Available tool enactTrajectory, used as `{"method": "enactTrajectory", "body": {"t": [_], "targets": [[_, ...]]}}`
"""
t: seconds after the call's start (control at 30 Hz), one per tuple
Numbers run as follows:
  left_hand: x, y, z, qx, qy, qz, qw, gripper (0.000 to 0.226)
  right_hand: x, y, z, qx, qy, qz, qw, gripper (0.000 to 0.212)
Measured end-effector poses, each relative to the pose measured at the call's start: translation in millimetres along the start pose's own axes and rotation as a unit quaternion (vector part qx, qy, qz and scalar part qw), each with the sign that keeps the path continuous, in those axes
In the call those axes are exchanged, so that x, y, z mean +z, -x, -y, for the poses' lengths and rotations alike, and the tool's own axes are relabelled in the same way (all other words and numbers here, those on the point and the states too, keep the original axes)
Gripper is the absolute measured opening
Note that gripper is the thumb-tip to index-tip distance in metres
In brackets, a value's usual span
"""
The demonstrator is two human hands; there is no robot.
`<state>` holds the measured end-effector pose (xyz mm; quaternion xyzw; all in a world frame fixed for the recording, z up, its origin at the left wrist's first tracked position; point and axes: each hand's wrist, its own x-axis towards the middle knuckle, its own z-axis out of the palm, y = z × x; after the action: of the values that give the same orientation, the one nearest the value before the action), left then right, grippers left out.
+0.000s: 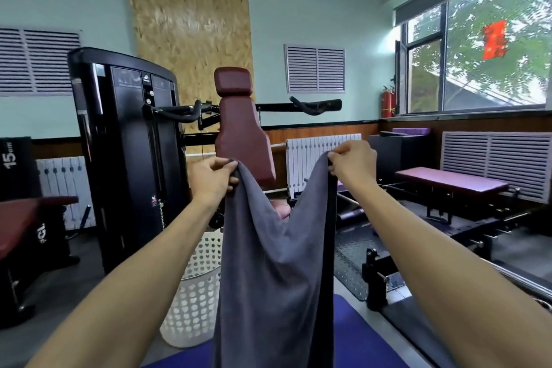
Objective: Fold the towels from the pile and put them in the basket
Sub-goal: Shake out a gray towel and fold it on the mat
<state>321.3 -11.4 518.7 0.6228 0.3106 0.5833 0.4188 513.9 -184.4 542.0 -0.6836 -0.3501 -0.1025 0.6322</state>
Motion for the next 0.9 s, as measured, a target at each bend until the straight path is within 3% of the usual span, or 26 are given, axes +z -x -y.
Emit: {"method": "enactTrajectory", "body": {"t": [0.17, 0.47, 0.7, 0.9], "targets": [[16.4, -68.4, 49.0, -0.038, -0.043, -0.026, 0.998, 0.006, 49.8, -42.7, -41.5, 0.039, 0.023, 0.027, 0.999, 0.007], [28.8, -159.1, 13.0, -0.024, 0.114, -0.073, 0.991, 0.007, 99.7, -118.2, -26.8, -0.015, -0.112, -0.021, 0.993, 0.028], [2.9, -120.0, -0.5, -0.022, 0.141, -0.058, 0.988, 0.005, 84.2, -85.9, -9.2, -0.033, -0.111, -0.03, 0.993, 0.011], [-37.9, -27.4, 21.2, -0.042, -0.015, -0.027, 0.999, 0.006, 39.8, -3.0, -25.6, 0.004, -0.018, 0.009, 1.0, 0.009]]}}
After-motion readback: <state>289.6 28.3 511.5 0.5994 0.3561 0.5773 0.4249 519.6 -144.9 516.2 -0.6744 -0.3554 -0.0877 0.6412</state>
